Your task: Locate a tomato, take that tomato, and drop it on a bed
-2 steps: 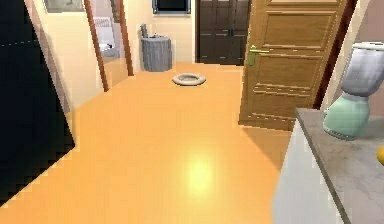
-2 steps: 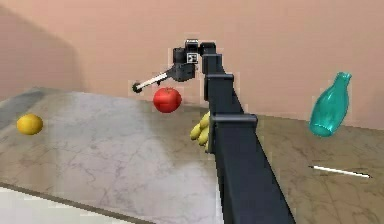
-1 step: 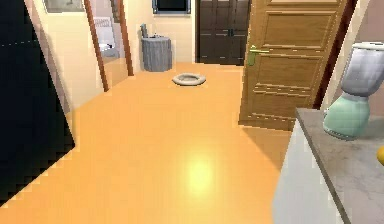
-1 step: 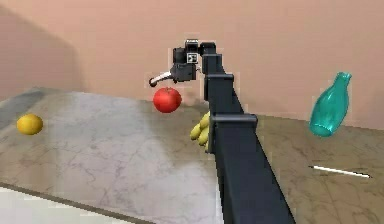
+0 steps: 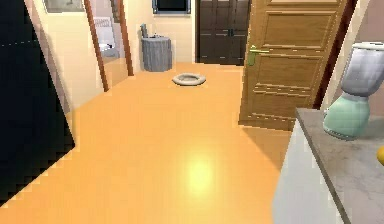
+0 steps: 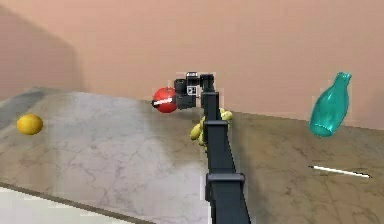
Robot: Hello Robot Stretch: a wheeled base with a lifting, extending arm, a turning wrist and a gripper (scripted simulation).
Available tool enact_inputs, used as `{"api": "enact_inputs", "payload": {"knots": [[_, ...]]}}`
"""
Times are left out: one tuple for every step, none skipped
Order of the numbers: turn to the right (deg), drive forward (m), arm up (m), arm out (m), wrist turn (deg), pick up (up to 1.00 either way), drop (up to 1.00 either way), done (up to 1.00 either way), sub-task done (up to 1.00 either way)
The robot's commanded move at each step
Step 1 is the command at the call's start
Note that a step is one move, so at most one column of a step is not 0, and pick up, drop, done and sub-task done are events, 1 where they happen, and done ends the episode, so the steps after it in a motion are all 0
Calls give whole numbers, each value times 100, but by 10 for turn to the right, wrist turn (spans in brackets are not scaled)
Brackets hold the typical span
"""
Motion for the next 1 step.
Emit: {"api": "enact_inputs", "payload": {"knots": [[0,0,0,0,0,100,0,0,0]]}}
